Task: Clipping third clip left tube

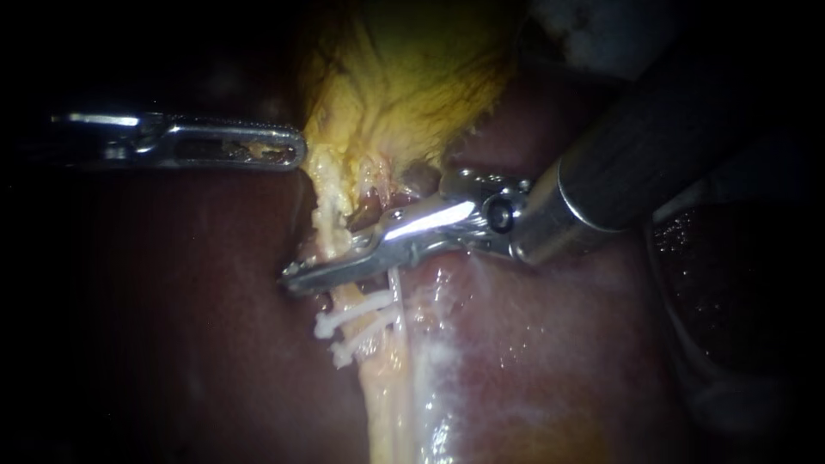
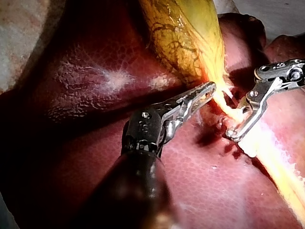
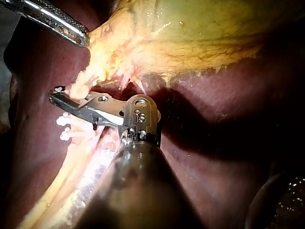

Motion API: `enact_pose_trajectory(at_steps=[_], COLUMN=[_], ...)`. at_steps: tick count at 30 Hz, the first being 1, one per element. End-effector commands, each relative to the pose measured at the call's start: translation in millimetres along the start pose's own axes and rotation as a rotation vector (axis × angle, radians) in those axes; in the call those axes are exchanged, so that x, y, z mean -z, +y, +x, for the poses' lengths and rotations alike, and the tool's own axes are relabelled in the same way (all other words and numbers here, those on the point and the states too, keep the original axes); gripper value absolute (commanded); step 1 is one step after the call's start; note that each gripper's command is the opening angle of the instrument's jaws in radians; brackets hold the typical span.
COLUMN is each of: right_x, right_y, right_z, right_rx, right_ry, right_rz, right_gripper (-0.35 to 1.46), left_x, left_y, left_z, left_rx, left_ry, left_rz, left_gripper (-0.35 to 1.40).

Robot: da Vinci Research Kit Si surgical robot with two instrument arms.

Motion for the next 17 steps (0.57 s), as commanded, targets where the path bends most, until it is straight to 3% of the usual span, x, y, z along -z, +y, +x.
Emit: enact_pose_trajectory(at_steps=[1,17], right_x=[0.0,0.0], right_y=[0.0,0.1], right_z=[-0.1,-0.3], right_rx=[-0.005,-0.003], right_ry=[-0.001,0.001], right_rz=[0.001,0.003], right_gripper=[-0.35,-0.35], left_x=[0.0,0.0], left_y=[0.0,0.0], left_z=[0.0,0.0], left_rx=[0.000,0.000], left_ry=[0.000,0.000], left_rz=[0.000,0.000], left_gripper=[-0.35,-0.35])
